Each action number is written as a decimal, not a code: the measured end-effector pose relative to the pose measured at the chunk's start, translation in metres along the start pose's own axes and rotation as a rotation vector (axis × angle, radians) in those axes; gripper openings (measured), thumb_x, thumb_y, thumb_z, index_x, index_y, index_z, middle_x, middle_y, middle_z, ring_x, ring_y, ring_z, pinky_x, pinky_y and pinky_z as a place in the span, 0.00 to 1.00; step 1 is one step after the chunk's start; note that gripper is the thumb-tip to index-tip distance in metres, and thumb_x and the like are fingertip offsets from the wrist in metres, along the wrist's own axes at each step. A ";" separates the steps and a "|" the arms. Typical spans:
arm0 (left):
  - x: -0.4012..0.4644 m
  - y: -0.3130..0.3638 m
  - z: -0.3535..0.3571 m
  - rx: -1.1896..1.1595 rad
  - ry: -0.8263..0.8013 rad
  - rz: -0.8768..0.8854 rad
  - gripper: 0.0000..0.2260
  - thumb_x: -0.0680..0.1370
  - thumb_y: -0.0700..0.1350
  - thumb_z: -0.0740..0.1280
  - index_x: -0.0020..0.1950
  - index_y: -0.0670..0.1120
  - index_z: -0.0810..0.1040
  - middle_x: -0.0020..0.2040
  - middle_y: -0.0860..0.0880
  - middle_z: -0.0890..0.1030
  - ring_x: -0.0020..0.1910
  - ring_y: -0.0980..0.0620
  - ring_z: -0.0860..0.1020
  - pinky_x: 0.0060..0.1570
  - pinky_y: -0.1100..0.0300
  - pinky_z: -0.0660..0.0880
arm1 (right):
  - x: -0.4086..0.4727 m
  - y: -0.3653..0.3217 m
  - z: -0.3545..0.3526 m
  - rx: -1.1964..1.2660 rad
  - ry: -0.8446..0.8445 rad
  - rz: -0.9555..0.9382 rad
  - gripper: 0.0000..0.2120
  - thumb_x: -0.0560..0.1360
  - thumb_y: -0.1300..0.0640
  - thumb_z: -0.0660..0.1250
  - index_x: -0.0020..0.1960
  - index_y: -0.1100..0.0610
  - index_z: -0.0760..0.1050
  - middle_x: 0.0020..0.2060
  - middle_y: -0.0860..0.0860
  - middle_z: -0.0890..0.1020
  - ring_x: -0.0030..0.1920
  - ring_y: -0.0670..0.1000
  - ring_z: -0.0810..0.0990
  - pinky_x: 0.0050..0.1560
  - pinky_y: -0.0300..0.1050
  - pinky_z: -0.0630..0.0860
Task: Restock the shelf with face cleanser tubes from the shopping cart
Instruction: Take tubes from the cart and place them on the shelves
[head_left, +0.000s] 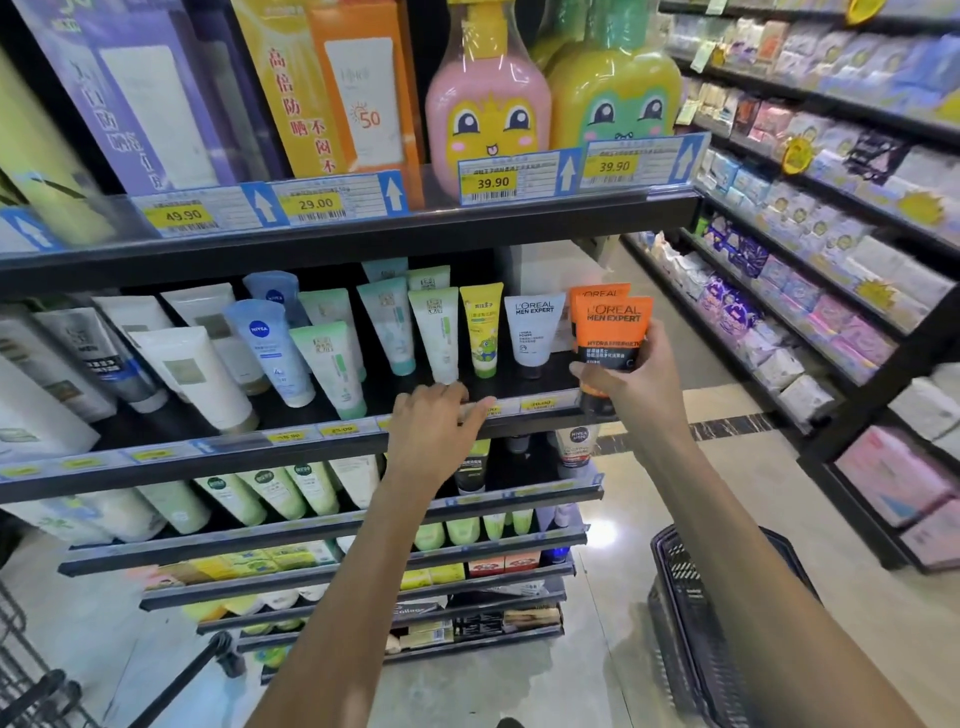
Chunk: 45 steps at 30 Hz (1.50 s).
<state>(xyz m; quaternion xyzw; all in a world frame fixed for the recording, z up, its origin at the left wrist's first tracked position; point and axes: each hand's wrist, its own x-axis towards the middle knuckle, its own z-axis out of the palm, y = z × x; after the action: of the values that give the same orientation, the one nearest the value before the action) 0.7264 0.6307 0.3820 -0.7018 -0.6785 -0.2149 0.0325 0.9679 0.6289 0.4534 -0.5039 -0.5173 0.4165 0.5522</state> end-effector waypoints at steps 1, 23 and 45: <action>-0.002 -0.002 0.003 0.026 0.005 0.041 0.23 0.82 0.64 0.60 0.54 0.47 0.82 0.47 0.48 0.83 0.49 0.44 0.79 0.53 0.48 0.72 | 0.005 -0.001 -0.001 -0.012 0.015 -0.011 0.25 0.70 0.65 0.79 0.59 0.50 0.72 0.49 0.49 0.83 0.42 0.41 0.84 0.39 0.37 0.80; -0.007 -0.008 0.008 0.044 0.048 0.087 0.11 0.79 0.50 0.72 0.54 0.44 0.83 0.47 0.46 0.82 0.46 0.44 0.78 0.50 0.48 0.71 | 0.057 0.037 0.000 -0.229 0.126 -0.042 0.29 0.70 0.58 0.81 0.64 0.49 0.70 0.53 0.44 0.82 0.53 0.41 0.81 0.50 0.36 0.76; -0.010 -0.009 0.010 0.049 0.094 0.116 0.10 0.79 0.50 0.72 0.53 0.44 0.82 0.45 0.47 0.81 0.44 0.44 0.77 0.48 0.49 0.70 | 0.051 0.072 0.004 -0.333 0.218 -0.058 0.32 0.70 0.57 0.81 0.67 0.51 0.68 0.59 0.48 0.78 0.57 0.43 0.78 0.58 0.39 0.74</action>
<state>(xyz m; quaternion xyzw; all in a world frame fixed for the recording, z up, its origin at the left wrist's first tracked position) 0.7206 0.6257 0.3670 -0.7280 -0.6395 -0.2286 0.0937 0.9740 0.6899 0.3900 -0.6153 -0.5306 0.2522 0.5256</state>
